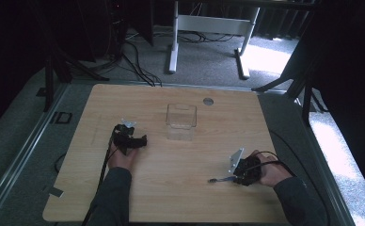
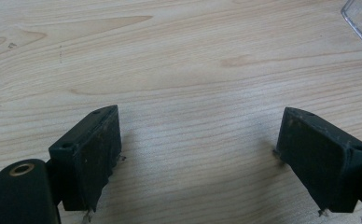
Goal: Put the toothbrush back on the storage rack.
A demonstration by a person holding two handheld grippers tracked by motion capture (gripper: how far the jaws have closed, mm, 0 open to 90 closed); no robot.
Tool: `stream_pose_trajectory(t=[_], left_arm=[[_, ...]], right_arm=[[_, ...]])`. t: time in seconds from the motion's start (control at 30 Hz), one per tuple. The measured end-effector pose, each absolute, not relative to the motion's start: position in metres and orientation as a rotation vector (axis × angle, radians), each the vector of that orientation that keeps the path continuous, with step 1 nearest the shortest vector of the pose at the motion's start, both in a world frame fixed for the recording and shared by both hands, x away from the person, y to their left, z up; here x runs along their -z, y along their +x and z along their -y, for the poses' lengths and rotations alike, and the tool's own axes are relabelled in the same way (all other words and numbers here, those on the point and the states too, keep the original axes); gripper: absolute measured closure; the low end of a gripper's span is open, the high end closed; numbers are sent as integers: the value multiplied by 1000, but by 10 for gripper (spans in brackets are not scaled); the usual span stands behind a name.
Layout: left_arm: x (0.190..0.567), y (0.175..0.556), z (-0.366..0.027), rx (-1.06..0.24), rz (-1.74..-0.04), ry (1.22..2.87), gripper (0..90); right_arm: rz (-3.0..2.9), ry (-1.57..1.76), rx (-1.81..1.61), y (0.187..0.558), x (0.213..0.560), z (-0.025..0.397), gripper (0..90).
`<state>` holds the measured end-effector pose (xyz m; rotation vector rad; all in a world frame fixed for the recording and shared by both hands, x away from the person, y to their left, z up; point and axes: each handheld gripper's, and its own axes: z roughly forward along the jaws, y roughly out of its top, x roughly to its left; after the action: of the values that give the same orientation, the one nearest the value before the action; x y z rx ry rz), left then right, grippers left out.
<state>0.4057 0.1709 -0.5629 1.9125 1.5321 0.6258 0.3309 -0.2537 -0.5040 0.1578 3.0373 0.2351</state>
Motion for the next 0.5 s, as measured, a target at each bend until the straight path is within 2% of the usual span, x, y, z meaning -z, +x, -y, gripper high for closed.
stream_pose_trajectory(t=[0.5], left_arm=[[563,406,-171,-626,-1532,1913,139]], right_arm=[[-3028,95,-223,330,505,250,676]])
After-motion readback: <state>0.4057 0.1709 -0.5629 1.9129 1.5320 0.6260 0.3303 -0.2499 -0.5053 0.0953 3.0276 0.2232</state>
